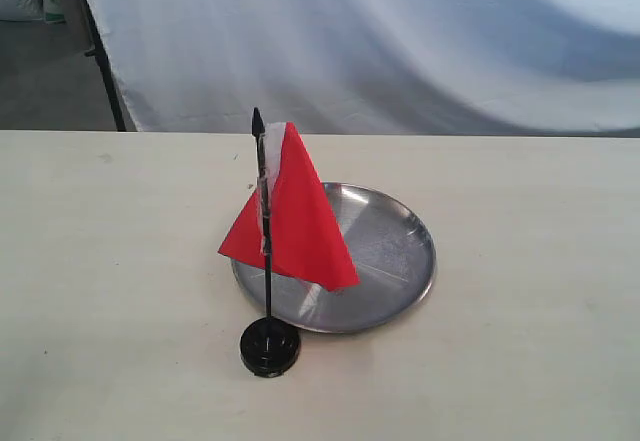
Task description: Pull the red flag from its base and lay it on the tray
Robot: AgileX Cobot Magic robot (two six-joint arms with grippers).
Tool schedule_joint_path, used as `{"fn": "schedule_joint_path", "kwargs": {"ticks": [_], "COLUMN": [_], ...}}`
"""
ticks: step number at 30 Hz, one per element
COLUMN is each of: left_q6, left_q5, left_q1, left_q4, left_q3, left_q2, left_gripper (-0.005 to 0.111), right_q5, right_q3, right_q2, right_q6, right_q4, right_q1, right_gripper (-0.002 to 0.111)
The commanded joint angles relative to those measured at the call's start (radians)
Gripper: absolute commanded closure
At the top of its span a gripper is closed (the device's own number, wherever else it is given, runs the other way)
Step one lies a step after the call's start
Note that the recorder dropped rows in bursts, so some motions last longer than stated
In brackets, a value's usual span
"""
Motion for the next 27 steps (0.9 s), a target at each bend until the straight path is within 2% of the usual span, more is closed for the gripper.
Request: {"fn": "schedule_joint_path", "kwargs": {"ticks": [1, 18, 22, 27], "left_q6": [0.003, 0.003, 0.003, 0.003], "left_q5": [-0.001, -0.001, -0.001, -0.001], "left_q1": [0.002, 0.002, 0.002, 0.002], "left_q4": [-0.004, -0.004, -0.004, -0.004], "left_q3": [0.003, 0.003, 0.003, 0.003], "left_q2": [-0.003, -0.003, -0.003, -0.003], "left_gripper": [0.107, 0.107, 0.107, 0.107], "right_q5": [-0.01, -0.022, -0.108, -0.302], "right_q3": [0.003, 0.003, 0.003, 0.003], "right_q2": [-0.004, -0.004, -0.004, -0.004], "right_q6": [-0.003, -0.005, -0.004, 0.001], "right_q4": [-0.009, -0.012, 0.001, 0.15], "right_q1": [-0.005, -0.005, -0.005, -0.005], "right_gripper": [0.108, 0.108, 0.108, 0.108]}}
